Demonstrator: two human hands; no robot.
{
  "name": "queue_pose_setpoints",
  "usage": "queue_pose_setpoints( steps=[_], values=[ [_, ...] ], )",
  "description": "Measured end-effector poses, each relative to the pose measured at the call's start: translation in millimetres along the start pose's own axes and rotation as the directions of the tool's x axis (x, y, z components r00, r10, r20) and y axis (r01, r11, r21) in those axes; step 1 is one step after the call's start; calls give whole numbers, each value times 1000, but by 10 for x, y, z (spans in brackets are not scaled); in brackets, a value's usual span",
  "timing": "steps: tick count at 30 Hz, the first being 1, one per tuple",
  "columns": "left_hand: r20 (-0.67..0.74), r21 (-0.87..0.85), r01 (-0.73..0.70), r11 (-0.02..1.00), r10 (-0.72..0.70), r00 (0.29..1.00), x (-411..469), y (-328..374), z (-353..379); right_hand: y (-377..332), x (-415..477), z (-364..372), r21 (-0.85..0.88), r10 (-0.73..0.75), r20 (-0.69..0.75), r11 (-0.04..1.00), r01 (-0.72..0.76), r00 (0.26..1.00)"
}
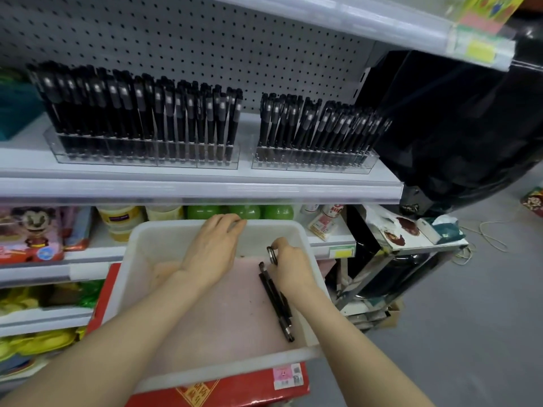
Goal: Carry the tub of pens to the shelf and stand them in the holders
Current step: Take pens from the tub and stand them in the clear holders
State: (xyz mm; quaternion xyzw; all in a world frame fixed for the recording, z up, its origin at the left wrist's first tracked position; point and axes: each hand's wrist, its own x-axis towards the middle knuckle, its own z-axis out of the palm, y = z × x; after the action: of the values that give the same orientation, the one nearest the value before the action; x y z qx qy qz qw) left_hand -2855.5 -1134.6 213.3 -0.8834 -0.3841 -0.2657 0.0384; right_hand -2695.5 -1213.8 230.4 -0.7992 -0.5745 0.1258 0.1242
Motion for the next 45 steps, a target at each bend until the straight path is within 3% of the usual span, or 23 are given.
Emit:
queue_pose_setpoints(
  steps=[5,12,18,25,31,36,41,45],
  values=[
    [42,9,39,999,-39,998,242,69,-116,-22,154,-479,240,-72,-177,964,114,982],
    [-43,-24,-32,999,31,999,825,415,-296,307,475,-1185,570,58,-302,811,131,952],
    [-124,22,-70,997,73,990,1376,629,-334,738,667,-1591,608,101,-422,768,199,901],
    [-108,121,-35,992,48,993,1663,648,-197,1038,969,-2082,504,151,-632,825,255,760],
    [-143,115,5,993,11,990,1697,662,-157,1060,1241,-2370,448,127,-729,832,328,672],
    [-130,111,30,993,-15,991,1710,681,-168,1011,1459,-2319,444,93,-708,829,338,700],
    [-120,99,39,994,-27,992,1713,672,-151,1089,1593,-2073,433,90,-599,872,228,795],
    [-137,98,32,995,-18,990,1709,672,-141,1084,1614,-2023,438,123,-572,881,176,811]
  ],
)
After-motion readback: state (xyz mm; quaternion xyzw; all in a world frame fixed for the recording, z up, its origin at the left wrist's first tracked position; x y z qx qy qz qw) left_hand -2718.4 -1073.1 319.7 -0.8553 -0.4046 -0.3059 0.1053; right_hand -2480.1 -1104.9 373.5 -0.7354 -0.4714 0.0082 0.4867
